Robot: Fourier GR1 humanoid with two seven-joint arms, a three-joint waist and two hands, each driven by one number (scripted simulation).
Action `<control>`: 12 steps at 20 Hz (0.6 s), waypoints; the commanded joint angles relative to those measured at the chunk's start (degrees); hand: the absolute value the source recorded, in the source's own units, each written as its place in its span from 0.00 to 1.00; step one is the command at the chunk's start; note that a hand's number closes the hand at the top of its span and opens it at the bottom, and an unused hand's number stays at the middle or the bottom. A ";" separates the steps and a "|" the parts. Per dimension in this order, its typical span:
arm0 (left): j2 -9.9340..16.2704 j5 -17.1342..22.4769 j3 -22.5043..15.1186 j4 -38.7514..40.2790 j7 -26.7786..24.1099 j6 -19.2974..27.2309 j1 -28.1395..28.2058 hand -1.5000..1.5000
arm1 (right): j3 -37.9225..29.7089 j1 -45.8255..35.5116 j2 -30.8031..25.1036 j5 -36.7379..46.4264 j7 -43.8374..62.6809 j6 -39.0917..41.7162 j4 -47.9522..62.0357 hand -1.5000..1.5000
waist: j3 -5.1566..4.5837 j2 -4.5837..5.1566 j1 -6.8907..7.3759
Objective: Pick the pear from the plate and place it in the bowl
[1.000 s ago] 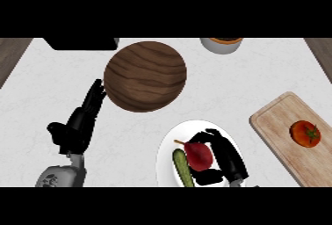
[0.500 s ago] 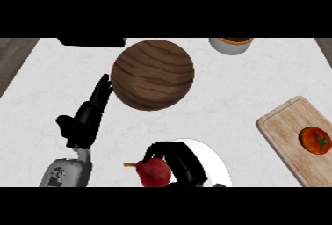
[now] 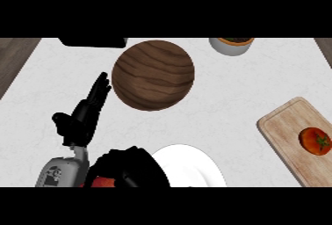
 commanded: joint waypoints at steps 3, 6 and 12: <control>-1.17 -1.17 -0.38 0.54 1.37 1.86 -1.42 0.50 | -0.18 -18.87 0.42 3.31 16.73 -6.04 -3.72 1.00 | -0.09 -0.28 -0.88; -1.66 -1.27 -1.17 2.48 -3.05 1.09 2.49 0.50 | -0.09 -26.26 0.43 5.70 28.13 -5.84 -3.99 1.00 | -0.15 -0.46 -1.40; -0.40 -0.79 0.97 3.23 -2.61 1.05 0.15 0.50 | -6.78 -42.53 0.44 0.15 39.30 -5.51 0.27 1.00 | -0.09 -0.17 -1.40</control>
